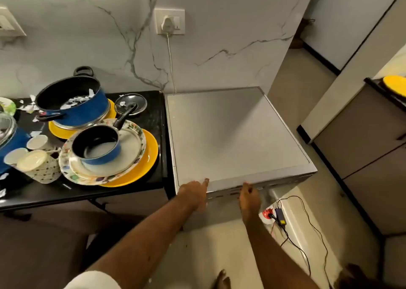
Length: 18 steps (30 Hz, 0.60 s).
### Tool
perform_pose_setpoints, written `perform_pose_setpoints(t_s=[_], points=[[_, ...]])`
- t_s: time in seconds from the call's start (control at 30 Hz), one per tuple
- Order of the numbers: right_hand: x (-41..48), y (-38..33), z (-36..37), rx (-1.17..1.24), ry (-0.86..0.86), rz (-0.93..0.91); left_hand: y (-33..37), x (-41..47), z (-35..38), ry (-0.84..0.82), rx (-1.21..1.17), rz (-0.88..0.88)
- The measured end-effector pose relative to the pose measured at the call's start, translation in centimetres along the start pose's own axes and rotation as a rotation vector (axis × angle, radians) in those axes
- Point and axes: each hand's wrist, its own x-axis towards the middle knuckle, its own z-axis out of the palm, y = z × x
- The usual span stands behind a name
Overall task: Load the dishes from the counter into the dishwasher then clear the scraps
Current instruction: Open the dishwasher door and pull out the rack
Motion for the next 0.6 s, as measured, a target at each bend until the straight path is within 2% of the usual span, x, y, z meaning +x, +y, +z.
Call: perform_pose_setpoints(t_s=[0.07,0.2,0.27,0.47,0.6], points=[[1.7,0.6,-0.9,0.222,-0.014,0.118,1.4,0.9,0.0,0.014,0.097,-0.044],[3.7,0.8,-2.2,0.833,-0.236,0.404,3.2,1.7,-0.2,-0.014,0.165,-0.123],[4.4,1.2,-2.3,1.011,-0.244,0.486,3.7,1.9,-0.6,-0.034,0.208,-0.134],[5.0,2.9,-2.1,1.143,-0.301,0.556,3.5,2.6,-1.5,-0.137,0.204,-0.129],[5.4,3.4,-3.0,1.114,-0.380,0.555,3.0,3.2,-1.7,-0.158,0.207,-0.104]])
